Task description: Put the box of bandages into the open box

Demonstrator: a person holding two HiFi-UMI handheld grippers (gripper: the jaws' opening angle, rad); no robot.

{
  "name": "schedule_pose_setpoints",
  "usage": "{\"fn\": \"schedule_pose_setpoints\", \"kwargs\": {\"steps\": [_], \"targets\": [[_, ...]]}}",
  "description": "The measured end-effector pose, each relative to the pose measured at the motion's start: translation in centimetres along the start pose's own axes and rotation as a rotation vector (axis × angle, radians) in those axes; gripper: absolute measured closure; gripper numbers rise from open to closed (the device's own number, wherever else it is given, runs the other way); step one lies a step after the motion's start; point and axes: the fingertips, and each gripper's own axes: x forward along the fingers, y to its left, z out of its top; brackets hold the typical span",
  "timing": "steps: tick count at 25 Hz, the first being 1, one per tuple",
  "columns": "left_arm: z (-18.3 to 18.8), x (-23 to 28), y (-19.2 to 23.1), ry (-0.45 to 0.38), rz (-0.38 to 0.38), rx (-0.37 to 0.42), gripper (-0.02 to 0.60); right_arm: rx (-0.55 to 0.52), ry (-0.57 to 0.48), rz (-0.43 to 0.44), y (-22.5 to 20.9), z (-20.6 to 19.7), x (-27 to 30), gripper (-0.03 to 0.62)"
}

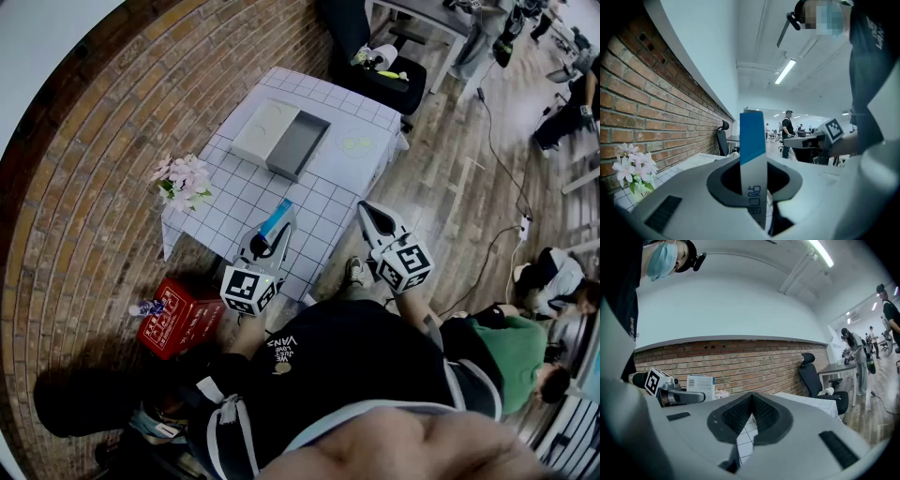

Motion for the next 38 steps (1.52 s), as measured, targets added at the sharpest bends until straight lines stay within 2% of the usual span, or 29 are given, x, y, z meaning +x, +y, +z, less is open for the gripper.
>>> {"fn": "schedule_pose_setpoints", "kwargs": {"steps": [7, 15, 26, 38], "targets": [[-0.5, 0.0, -0.3, 0.014, -0.012, -0.005, 0.503, 0.006, -0.025, 0.012, 0.1, 0.4, -0.2, 0.600], [-0.2, 1.4, -0.5, 0.022, 0.031, -0.011, 0.505, 0.071, -0.026, 0.037, -2.6, 0.5, 0.5, 0.599], [0.0, 7.2, -0.8, 0.015, 0.103, -0.042, 0.503, 0.063, 0.010, 0.106, -8.2, 1.2, 1.4, 0.599], [-0.4, 13.8, -0.9, -0.002, 0.230, -0.081, 0.503, 0.061, 0.066, 0.199, -15.6, 1.5, 3.0, 0.599]]}}
